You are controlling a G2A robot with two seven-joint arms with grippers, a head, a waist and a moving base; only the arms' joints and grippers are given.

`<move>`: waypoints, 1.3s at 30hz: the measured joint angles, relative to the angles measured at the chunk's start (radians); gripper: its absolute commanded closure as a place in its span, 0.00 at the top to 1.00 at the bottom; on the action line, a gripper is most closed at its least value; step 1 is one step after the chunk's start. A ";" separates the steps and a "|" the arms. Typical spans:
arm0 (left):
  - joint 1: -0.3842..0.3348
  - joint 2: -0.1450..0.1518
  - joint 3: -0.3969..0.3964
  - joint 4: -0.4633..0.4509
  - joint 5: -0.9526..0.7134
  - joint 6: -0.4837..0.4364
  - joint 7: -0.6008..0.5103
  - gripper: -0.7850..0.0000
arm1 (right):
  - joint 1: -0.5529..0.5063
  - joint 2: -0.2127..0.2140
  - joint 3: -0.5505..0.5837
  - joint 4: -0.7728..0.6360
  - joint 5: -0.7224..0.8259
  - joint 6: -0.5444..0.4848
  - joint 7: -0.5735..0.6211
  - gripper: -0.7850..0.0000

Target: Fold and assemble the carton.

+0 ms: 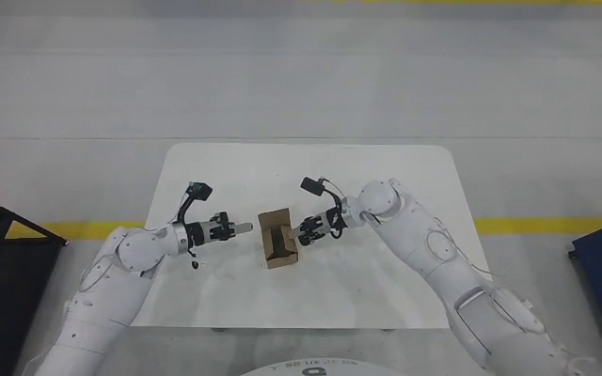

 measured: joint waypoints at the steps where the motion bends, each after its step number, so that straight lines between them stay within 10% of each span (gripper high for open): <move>1: -0.005 -0.001 0.010 -0.001 0.013 0.005 0.001 1.00 | 0.001 -0.001 -0.003 -0.002 -0.001 0.003 -0.002 0.42; 26: -0.107 -0.037 0.199 0.077 0.161 0.073 0.029 1.00 | 0.003 -0.005 -0.036 0.005 0.005 0.017 -0.042 0.31; 39: -0.128 -0.039 0.204 0.100 0.128 0.068 0.013 1.00 | 0.014 -0.010 -0.054 0.017 0.007 0.030 -0.052 0.03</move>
